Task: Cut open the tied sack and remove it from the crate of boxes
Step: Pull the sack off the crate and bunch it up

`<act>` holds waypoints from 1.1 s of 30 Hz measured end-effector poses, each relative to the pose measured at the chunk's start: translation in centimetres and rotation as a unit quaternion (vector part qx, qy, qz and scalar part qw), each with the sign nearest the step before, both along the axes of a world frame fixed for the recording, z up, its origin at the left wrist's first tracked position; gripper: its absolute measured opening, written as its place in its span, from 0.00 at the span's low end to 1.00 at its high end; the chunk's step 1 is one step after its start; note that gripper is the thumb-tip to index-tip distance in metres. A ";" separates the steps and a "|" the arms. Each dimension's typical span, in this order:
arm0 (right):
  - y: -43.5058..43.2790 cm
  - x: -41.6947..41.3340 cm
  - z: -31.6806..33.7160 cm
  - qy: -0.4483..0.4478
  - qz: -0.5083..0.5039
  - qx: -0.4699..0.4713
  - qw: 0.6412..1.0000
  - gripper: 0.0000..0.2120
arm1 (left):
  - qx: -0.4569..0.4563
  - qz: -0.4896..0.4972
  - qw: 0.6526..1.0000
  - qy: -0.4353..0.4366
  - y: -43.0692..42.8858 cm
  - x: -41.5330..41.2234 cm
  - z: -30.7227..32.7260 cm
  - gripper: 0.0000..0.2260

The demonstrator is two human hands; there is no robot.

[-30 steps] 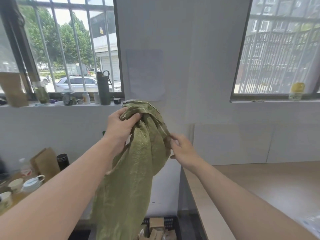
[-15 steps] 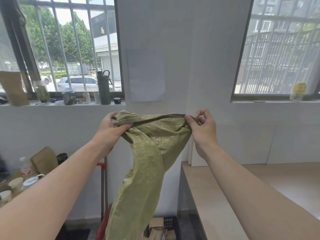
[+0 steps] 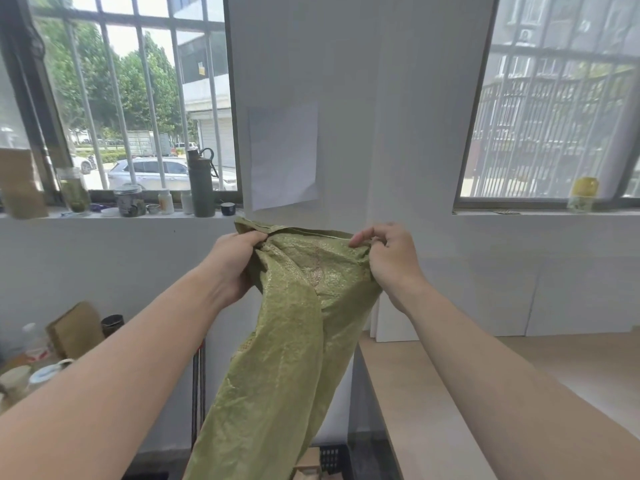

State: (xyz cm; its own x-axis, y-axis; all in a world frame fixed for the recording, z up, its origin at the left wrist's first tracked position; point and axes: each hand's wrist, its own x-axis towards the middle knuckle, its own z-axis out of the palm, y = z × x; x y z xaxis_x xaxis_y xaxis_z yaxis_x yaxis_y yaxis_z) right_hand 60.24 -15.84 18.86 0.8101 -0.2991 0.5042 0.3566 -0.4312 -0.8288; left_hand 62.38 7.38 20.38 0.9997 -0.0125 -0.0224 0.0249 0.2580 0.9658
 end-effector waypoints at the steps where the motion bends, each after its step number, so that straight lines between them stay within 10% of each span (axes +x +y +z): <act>1: 0.0 -0.2 0.1 0.006 0.010 -0.007 1.000 0.21 | -0.002 0.007 1.000 0.011 -0.3 0.1 0.2 0.09; 5: -0.3 -0.9 0.2 -0.001 0.049 -0.087 0.995 0.04 | -0.003 0.014 0.999 0.047 -1.4 0.3 0.9 0.06; 9: -1.3 -1.0 0.2 -0.017 -0.006 -0.280 0.960 0.31 | -0.025 -0.010 0.996 0.085 -2.1 0.5 1.2 0.07; 14: -1.2 -1.0 0.6 0.008 -0.065 -0.441 0.895 0.27 | -0.002 -0.028 0.991 0.130 -2.7 0.2 0.5 0.07; 19: -0.5 -0.6 0.1 0.054 -0.051 -0.505 0.860 0.23 | 0.208 0.022 0.978 0.011 -2.2 0.7 -0.3 0.24; 22: -0.3 -0.4 -0.4 0.071 -0.050 -0.521 0.849 0.23 | 0.474 0.045 0.867 -0.146 -2.2 -0.3 0.1 0.28; 27: 0.8 -0.2 -0.1 0.088 -0.018 -0.522 0.848 0.21 | 0.743 -0.085 0.563 -0.352 -3.5 -1.7 0.9 0.48; 29: 1.0 -0.3 0.3 0.091 0.011 -0.492 0.866 0.22 | 0.769 -0.104 0.537 -0.331 -3.6 -1.3 0.6 0.42; 33: 0.4 -0.1 0.1 0.122 0.079 -0.412 0.900 0.22 | 0.717 -0.097 0.600 -0.340 -3.2 -0.3 -1.0 0.29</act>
